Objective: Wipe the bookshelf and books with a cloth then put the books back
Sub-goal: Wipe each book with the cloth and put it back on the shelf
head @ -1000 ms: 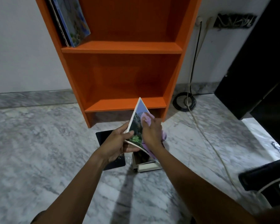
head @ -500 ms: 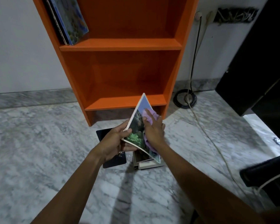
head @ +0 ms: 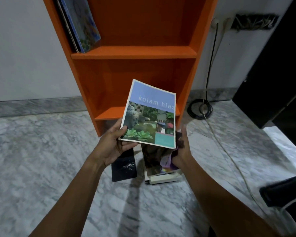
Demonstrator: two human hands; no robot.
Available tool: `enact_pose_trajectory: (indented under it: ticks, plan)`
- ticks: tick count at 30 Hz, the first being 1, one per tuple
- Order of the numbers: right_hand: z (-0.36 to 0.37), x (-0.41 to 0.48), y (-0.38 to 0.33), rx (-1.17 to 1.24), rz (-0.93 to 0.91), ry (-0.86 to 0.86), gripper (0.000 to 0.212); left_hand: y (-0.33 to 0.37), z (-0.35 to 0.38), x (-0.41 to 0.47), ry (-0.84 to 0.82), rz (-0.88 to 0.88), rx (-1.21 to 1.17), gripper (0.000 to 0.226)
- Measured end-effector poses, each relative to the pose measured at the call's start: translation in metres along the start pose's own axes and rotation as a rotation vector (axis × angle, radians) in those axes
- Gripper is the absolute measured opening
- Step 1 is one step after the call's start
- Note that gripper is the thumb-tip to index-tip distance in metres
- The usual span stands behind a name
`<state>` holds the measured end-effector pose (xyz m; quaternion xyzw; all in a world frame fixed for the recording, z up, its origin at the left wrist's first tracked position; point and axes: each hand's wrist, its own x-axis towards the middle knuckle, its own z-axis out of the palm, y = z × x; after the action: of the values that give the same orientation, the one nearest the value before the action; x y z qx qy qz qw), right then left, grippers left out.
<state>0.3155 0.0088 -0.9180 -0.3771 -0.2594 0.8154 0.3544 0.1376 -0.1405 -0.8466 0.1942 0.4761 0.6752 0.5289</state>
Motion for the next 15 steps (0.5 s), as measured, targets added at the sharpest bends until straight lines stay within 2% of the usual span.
enact_pose_trajectory:
  ticks: [1, 5, 6, 9, 10, 13, 15]
  plan:
    - [0.006, 0.0, -0.007, 0.047, 0.001, -0.058, 0.051, 0.0, 0.0, 0.001, -0.001, 0.002, -0.009, 0.041]
    - [0.029, -0.004, -0.03, -0.245, -0.125, -0.116, 0.016, -0.001, 0.003, 0.005, 0.033, -0.035, 0.014, 0.04]
    - [0.032, -0.005, -0.032, -0.29, -0.146, -0.097, 0.014, -0.003, 0.004, 0.006, 0.08, -0.022, 0.116, 0.041]
    - [0.04, -0.009, -0.041, -0.49, -0.317, -0.039, 0.018, -0.009, 0.011, 0.013, 0.3, 0.153, 0.665, 0.047]
    - [0.045, -0.017, -0.042, -0.589, -0.405, -0.033, 0.014, -0.009, 0.017, 0.013, 0.327, 0.194, 0.709, 0.052]
    - [0.052, -0.033, -0.026, -0.996, -0.729, -0.075, 0.014, -0.004, 0.045, 0.013, 0.17, 0.179, 0.464, 0.075]
    - [0.056, -0.047, -0.003, -1.244, -0.937, -0.186, 0.031, -0.003, 0.057, 0.016, 0.128, 0.143, 0.217, 0.093]
